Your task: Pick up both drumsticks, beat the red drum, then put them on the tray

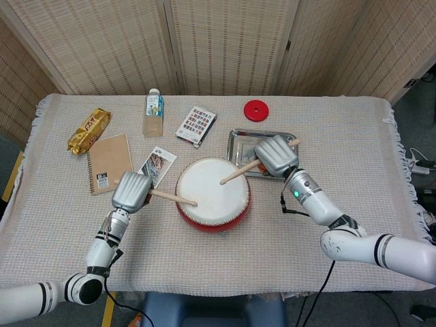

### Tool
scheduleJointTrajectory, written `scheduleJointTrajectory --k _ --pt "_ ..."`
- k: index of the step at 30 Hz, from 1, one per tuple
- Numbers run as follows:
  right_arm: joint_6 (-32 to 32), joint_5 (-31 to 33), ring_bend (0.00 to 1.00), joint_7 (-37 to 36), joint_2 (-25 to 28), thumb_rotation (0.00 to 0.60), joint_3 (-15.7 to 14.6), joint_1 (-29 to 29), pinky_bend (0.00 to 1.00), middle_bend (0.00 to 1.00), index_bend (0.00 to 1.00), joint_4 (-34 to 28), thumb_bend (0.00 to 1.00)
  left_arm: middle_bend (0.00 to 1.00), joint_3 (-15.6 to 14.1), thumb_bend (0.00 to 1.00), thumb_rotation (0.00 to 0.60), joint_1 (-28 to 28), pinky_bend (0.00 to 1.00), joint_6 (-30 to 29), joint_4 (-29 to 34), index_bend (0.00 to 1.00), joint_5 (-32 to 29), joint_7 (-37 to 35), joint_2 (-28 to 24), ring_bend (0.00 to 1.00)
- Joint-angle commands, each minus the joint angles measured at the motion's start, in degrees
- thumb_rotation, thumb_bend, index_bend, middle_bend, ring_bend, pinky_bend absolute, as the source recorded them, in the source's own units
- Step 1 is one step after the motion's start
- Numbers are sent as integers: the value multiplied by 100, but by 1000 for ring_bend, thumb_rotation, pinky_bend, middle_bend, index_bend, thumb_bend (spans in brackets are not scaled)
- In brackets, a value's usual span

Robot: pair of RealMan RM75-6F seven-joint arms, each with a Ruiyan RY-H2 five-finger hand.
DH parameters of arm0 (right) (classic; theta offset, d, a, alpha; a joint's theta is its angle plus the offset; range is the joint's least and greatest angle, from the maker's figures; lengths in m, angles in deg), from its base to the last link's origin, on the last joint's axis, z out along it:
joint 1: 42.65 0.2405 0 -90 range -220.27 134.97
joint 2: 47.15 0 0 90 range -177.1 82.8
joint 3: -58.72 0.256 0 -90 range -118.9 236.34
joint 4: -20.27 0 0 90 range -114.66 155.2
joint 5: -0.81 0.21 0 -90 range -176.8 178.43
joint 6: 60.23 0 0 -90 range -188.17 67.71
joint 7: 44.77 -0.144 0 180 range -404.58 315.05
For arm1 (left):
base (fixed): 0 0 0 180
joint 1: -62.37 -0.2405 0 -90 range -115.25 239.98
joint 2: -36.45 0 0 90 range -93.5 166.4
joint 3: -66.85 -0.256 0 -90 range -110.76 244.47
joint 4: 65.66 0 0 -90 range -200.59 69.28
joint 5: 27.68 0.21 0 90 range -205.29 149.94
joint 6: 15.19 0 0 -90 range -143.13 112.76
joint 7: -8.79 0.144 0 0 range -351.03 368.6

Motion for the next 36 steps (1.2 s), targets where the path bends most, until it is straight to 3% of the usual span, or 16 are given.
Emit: scheduleJointTrajectory --k 1,4,11,15,20,23,28,36 --pt "-31 28 1000 16 -31 600 -61 -15 1000 1000 1000 39 904 1000 -145 570 600 172 1000 -82 -338 1000 -161 378 301 1000" --pt "-168 184 1000 202 -274 600 -269 36 1000 1000 1000 344 904 1000 -153 570 600 147 1000 -326 -293 1000 -128 509 287 1000" --pt "-510 628 1000 772 -983 600 -785 219 1000 1000 1000 1244 904 1000 138 568 600 -154 1000 -858 569 1000 109 -201 -271 1000" --pt "-317 569 1000 671 -966 600 -616 240 1000 1000 1000 1105 904 1000 176 569 600 -94 1000 -801 643 1000 66 -227 -290 1000" --pt "-55 202 1000 75 -431 600 -141 128 1000 1000 1000 351 903 1000 44 570 600 168 1000 -504 192 1000 -193 77 171 1000" --pt "7 83 1000 -25 -221 600 -60 91 1000 1000 1000 128 904 1000 -74 569 600 318 1000 -387 -150 1000 -335 371 490 1000" --pt "-115 201 1000 66 -290 600 -198 110 1000 1000 1000 260 904 1000 -95 569 600 391 1000 -534 -340 1000 -381 645 636 1000" --pt "-503 716 1000 686 -1053 600 -779 296 1000 1000 1000 1254 904 1000 302 568 600 202 1000 -888 626 1000 -260 108 -22 1000"
